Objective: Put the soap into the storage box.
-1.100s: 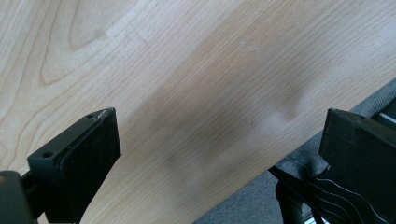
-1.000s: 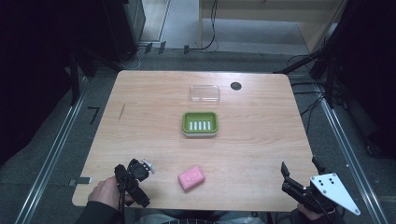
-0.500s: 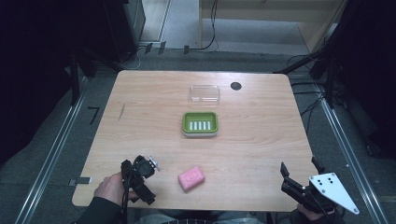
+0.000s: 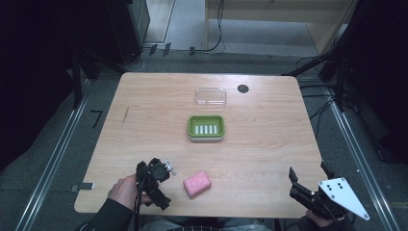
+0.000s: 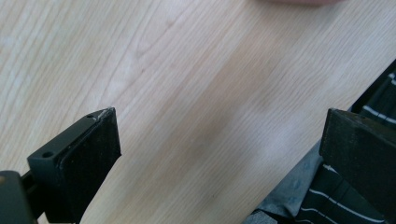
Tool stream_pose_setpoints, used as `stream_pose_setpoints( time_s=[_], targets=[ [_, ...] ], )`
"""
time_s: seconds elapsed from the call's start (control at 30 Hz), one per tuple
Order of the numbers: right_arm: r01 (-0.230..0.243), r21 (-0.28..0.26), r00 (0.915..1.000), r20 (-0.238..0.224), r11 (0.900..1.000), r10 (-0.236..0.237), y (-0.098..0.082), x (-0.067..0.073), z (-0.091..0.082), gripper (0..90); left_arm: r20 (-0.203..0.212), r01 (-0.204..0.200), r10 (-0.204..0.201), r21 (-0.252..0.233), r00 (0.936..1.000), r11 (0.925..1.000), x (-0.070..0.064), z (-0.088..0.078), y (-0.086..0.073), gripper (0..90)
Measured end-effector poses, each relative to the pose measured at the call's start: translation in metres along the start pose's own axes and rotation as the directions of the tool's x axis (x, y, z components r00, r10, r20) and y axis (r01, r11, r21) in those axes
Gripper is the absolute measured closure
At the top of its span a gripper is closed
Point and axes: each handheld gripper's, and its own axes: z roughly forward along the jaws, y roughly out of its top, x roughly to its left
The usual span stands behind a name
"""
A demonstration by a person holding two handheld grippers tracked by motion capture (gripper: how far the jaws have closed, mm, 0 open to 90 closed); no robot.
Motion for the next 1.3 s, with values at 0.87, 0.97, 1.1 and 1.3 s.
stream_pose_setpoints(
  time_s=[0.87, 0.97, 1.1, 1.3],
  targets=[
    [0.002, 0.003, 1.0, 0.003, 1.0, -0.002, 0.0, 0.0, 0.0, 13.1, 0.06, -0.063, 0.065, -0.026, 0.9961, 0.9977, -0.016, 0.005, 0.044, 0.0],
    [0.004, 0.005, 1.0, 0.003, 1.0, -0.004, 0.0, 0.0, 0.0, 13.1, 0.063, -0.071, 0.073, -0.023, 0.9954, 0.9972, -0.017, 0.006, 0.046, 0.0],
    [0.002, 0.002, 1.0, 0.003, 1.0, -0.002, 0.0, 0.0, 0.0, 13.1, 0.07, -0.07, 0.071, -0.016, 0.995, 0.9974, -0.017, 0.008, 0.049, 0.0],
    [0.003, 0.002, 1.0, 0.003, 1.0, -0.003, 0.0, 0.0, 0.0, 13.1, 0.078, -0.072, 0.072, 0.001, 0.9944, 0.9974, -0.019, 0.011, 0.054, 0.0]
  ],
)
